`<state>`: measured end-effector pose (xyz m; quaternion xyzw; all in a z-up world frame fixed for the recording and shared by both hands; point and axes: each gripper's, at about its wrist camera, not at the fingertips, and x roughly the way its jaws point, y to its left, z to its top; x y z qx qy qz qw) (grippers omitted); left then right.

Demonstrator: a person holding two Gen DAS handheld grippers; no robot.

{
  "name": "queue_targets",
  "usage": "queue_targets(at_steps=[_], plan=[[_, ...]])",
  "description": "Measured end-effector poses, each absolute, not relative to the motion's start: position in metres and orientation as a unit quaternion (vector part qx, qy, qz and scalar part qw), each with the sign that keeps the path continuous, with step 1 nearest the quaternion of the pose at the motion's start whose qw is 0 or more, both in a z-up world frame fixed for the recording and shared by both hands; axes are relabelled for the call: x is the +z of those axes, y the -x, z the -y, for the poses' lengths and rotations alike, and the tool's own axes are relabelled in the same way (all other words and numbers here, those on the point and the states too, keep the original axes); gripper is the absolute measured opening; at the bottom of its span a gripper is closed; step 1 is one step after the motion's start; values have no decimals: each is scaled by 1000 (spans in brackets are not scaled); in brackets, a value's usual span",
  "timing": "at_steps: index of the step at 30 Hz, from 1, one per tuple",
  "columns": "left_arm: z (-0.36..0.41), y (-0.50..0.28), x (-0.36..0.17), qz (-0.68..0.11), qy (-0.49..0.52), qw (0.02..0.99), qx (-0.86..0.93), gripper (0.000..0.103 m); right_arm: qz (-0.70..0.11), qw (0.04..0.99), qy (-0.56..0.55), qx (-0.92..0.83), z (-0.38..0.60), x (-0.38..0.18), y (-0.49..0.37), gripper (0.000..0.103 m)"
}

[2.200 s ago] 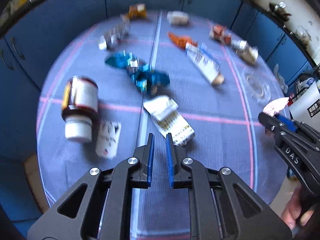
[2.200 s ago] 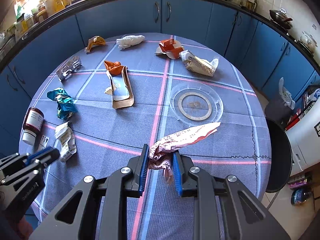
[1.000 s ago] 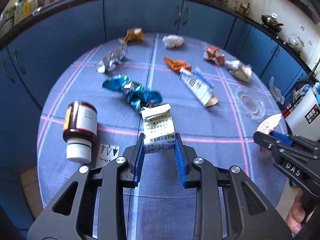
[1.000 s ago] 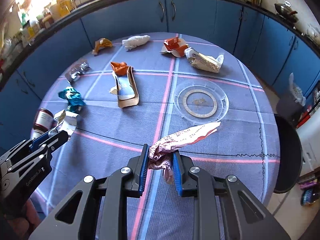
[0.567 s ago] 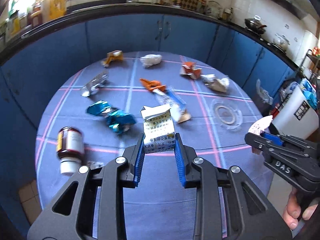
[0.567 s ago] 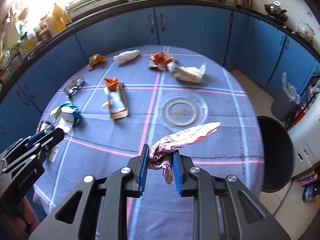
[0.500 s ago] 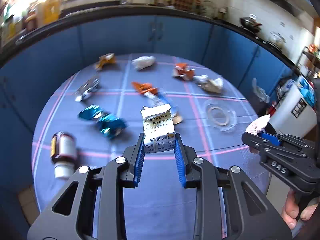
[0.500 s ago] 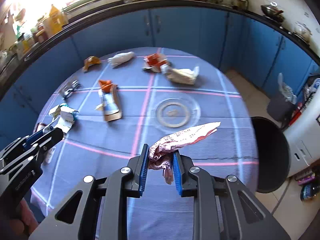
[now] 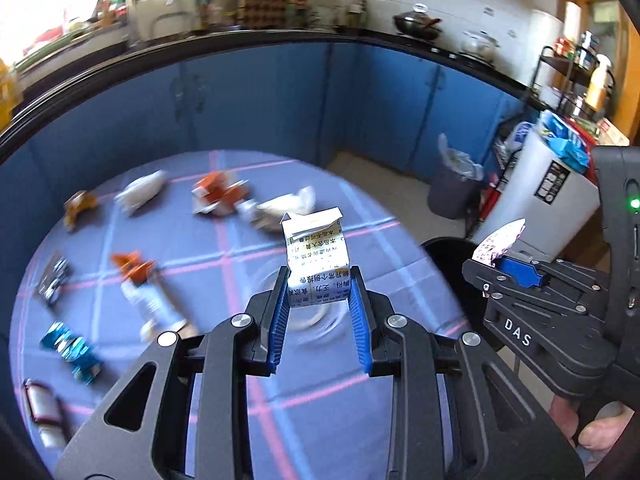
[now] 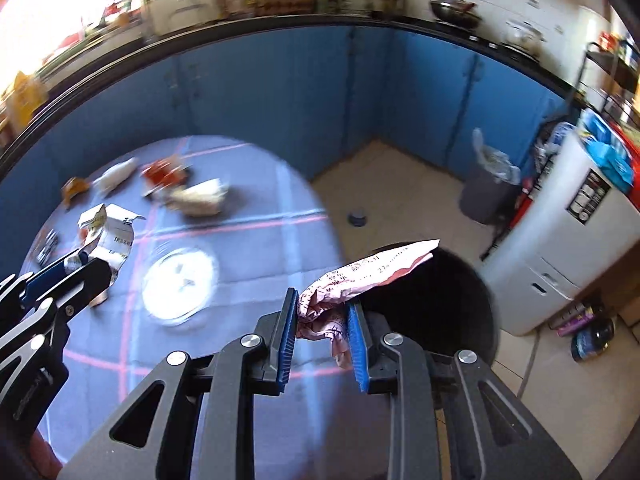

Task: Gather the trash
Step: 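Drop the pink paper and white carton into the black bin with both grippers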

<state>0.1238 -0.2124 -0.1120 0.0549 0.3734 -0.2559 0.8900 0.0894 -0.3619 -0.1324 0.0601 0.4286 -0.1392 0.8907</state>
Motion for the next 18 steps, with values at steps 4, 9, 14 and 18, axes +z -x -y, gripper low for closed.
queue_targets(at_steps=[4, 9, 14, 18], plan=[[250, -135, -105, -363, -63, 887, -279, 30, -419, 889, -57, -177, 395, -130, -94, 25], [289, -147, -100, -356, -67, 883, -298, 30, -423, 880, -71, -204, 431, -132, -103, 37], [317, -160, -101, -356, -70, 880, -307, 30, -401, 885, -91, -218, 458, -129, -101, 83], [334, -167, -102, -361, -68, 876, -311, 30, -401, 884, -91, -223, 471, -130, -102, 83]])
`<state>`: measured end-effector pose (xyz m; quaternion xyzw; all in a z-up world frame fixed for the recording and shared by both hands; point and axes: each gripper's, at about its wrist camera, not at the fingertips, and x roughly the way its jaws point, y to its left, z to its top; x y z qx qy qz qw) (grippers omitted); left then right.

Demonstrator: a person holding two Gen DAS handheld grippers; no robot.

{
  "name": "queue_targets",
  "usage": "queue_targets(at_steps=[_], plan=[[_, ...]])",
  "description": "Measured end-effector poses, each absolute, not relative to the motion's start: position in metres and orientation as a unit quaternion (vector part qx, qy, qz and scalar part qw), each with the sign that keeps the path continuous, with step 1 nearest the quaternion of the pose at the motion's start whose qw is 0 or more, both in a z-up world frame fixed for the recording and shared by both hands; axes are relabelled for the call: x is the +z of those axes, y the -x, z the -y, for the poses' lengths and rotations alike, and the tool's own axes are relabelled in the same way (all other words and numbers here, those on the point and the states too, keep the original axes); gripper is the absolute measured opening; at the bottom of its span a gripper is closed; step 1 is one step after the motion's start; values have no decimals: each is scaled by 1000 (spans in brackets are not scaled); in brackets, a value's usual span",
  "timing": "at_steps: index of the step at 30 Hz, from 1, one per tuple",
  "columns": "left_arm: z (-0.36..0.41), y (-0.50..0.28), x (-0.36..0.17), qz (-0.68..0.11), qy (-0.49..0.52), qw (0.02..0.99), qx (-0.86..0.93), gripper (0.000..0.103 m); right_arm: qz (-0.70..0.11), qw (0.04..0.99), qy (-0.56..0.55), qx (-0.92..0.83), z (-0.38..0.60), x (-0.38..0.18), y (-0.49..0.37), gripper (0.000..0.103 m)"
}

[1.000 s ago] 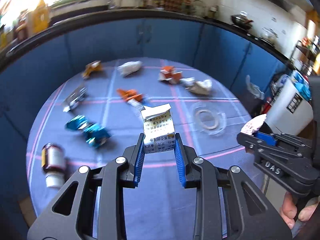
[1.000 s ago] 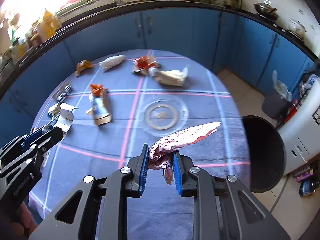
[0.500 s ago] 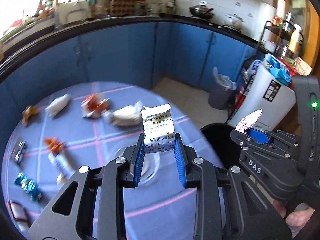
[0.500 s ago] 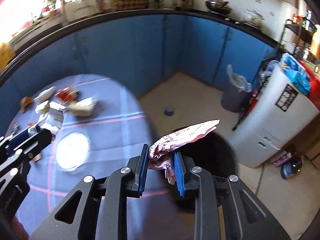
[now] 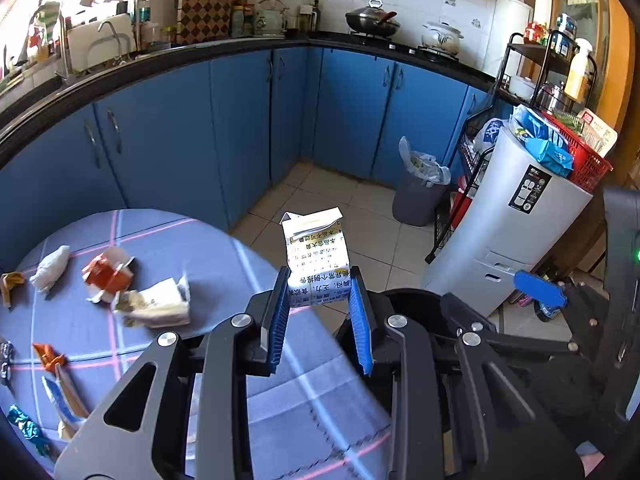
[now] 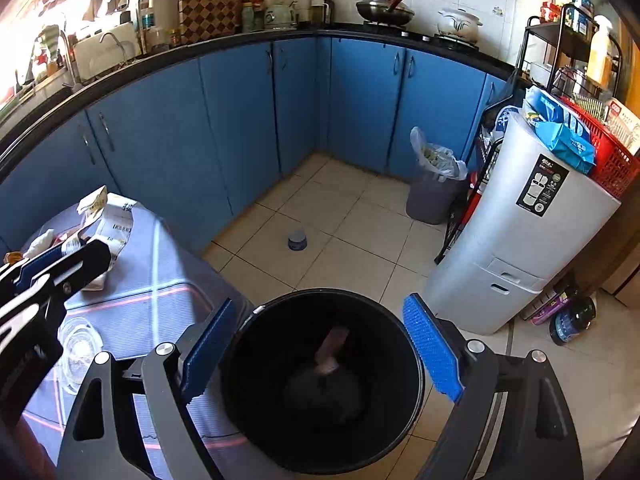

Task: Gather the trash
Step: 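Drop the pink paper and white carton into the black bin with both grippers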

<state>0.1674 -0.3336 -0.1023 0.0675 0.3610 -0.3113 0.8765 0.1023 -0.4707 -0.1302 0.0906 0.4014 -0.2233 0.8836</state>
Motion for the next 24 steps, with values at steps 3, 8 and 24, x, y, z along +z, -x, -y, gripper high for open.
queue_targets(at_steps=[3, 8, 24], plan=[[348, -168, -102, -361, -69, 874, -318, 30, -407, 881, -99, -220, 477, -133, -102, 83], [367, -160, -99, -357, -77, 868, -335, 30, -405, 878, -96, -237, 486, -133, -94, 83], [398, -146, -74, -331, -66, 871, -357, 93, -399, 870, -115, -265, 505, -128, -61, 83]])
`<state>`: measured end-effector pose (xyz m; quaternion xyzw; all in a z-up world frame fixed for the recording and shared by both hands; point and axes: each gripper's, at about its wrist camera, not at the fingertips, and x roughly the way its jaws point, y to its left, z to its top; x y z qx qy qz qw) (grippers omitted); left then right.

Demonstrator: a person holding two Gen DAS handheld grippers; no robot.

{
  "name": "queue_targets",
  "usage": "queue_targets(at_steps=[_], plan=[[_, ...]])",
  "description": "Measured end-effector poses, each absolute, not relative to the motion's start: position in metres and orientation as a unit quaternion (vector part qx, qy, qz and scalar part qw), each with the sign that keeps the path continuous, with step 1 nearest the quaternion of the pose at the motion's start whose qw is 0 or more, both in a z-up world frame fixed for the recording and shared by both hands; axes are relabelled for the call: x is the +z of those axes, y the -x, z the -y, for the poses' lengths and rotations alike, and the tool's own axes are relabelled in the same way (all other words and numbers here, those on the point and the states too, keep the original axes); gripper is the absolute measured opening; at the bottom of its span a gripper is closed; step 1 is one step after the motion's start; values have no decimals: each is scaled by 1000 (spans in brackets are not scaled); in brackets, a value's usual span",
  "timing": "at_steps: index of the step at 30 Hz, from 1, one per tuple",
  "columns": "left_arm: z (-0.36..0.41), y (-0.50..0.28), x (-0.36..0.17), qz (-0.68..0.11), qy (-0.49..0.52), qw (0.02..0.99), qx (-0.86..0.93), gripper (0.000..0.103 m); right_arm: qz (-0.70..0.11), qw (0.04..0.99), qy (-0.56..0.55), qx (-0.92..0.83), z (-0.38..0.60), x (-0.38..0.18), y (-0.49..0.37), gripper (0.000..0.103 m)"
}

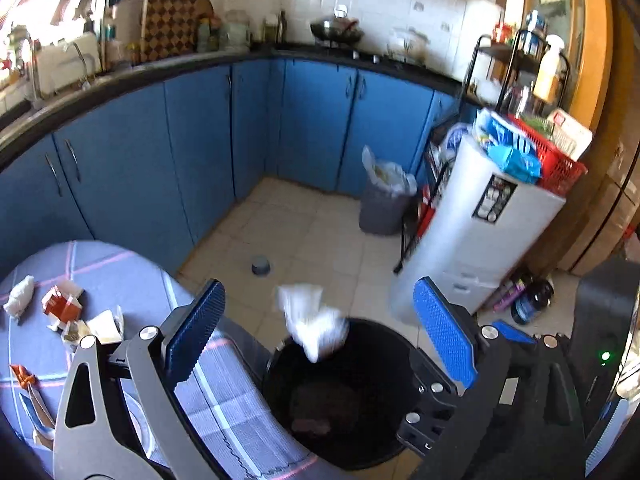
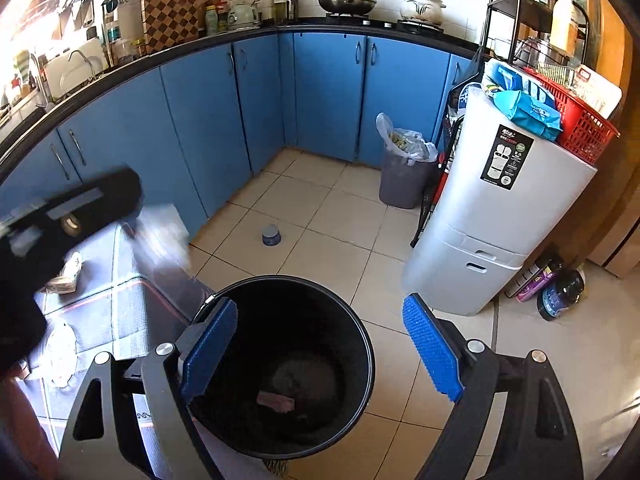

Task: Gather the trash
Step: 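Drop the pink paper and white carton into the black bin with both grippers, then move both open grippers back over the table, then grasp the brown medicine bottle with the left gripper while the right gripper grasps the blue foil wrapper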

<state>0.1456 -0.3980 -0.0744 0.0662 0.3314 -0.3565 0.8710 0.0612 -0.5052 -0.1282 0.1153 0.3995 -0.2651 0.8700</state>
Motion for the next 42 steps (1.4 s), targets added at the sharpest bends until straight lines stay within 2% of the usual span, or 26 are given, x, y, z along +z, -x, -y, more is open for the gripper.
queue_targets(at_steps=[6, 13, 30, 36, 42], plan=[[380, -147, -73, -335, -56, 876, -341, 93, -398, 872, -116, -260, 498, -125, -59, 83], [324, -144, -79, -341, -51, 894, -287, 94, -395, 884, -105, -227, 463, -121, -65, 83], [78, -126, -99, -374, 16, 925, -71, 94, -404, 912, -36, -61, 291, -121, -105, 83], [-8, -100, -128, -404, 25, 914, 16, 94, -407, 913, 15, 7, 209, -129, -112, 83], [-50, -91, -163, -439, 46, 897, 35, 93, -415, 907, 63, 42, 145, -136, -117, 83]])
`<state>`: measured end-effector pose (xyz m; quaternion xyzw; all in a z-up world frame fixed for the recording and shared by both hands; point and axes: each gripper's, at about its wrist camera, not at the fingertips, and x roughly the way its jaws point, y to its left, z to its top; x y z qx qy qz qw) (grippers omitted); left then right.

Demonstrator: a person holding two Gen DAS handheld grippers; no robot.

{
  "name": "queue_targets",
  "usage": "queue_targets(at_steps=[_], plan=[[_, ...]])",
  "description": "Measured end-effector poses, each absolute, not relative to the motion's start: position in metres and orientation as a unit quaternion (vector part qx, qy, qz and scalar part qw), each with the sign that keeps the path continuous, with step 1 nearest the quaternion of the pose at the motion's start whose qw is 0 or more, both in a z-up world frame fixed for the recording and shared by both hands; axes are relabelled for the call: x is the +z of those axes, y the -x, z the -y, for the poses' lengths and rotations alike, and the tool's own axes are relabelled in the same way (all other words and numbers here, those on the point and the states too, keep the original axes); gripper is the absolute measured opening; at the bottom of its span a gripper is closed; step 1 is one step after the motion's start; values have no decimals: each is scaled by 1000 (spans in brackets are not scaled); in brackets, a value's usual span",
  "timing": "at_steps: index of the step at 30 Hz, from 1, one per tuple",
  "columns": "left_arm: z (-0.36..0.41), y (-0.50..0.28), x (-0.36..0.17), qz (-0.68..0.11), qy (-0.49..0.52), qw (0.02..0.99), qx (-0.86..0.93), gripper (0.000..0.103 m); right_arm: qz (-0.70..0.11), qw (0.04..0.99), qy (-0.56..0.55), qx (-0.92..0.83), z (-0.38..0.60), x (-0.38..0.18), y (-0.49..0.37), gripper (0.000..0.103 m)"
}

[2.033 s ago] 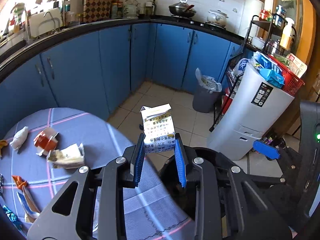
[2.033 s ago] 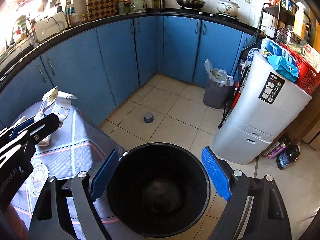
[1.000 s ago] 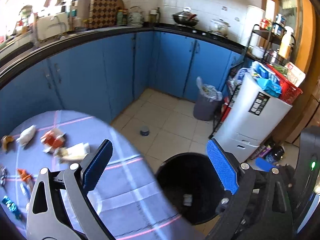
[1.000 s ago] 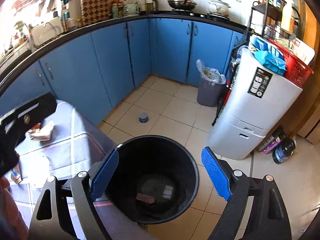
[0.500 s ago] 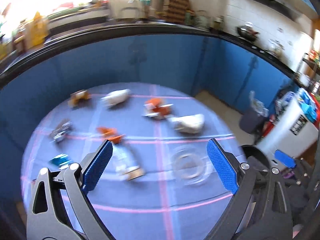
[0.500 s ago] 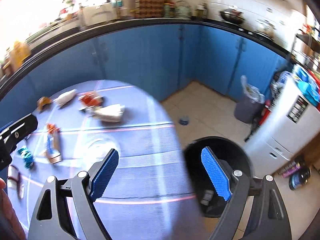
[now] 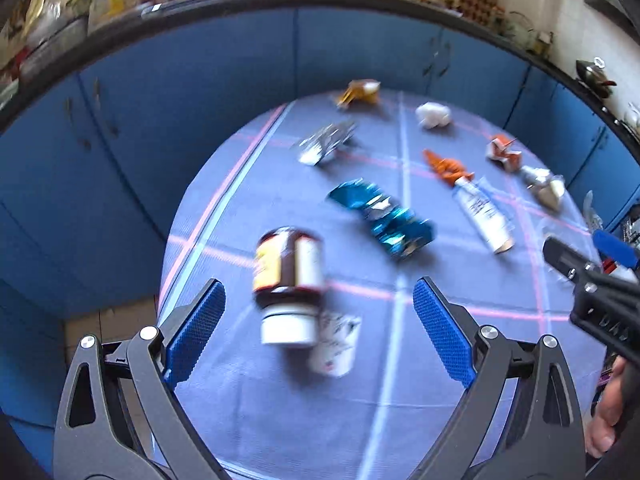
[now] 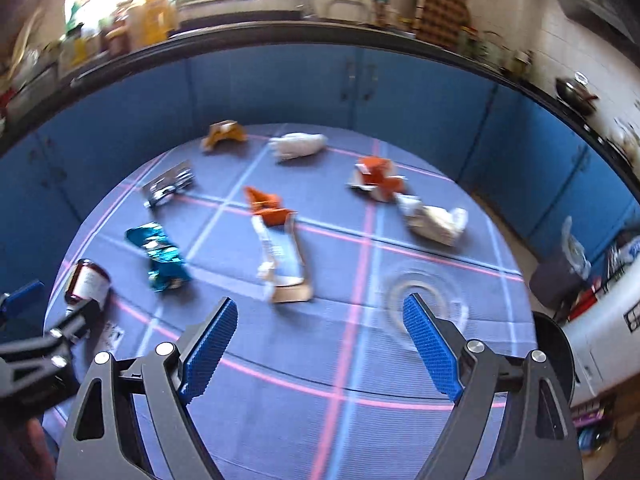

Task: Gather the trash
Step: 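Grasp the brown medicine bottle with the left gripper while the right gripper grasps the blue foil wrapper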

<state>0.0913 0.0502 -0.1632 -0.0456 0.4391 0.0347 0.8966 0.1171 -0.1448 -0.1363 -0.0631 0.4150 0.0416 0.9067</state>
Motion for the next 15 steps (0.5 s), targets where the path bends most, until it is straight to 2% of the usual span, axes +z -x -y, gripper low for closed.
queue_targets(at_steps=[4, 6, 10, 12, 15], plan=[[-65, -95, -179, -451, 48, 890, 35, 82, -419, 902, 86, 49, 123, -138, -120, 83], [-70, -101, -187, -462, 58, 885, 30, 70, -422, 900, 97, 53, 113, -141, -122, 83], [-79, -109, -195, -471, 69, 879, 22, 57, -438, 891, 101, 71, 97, -149, -132, 82], [-83, -112, -196, -472, 73, 878, 21, 47, -445, 886, 97, 85, 89, -153, -138, 82], [-94, -115, -196, -470, 80, 879, 20, 47, -451, 882, 94, 105, 76, -157, -145, 81]])
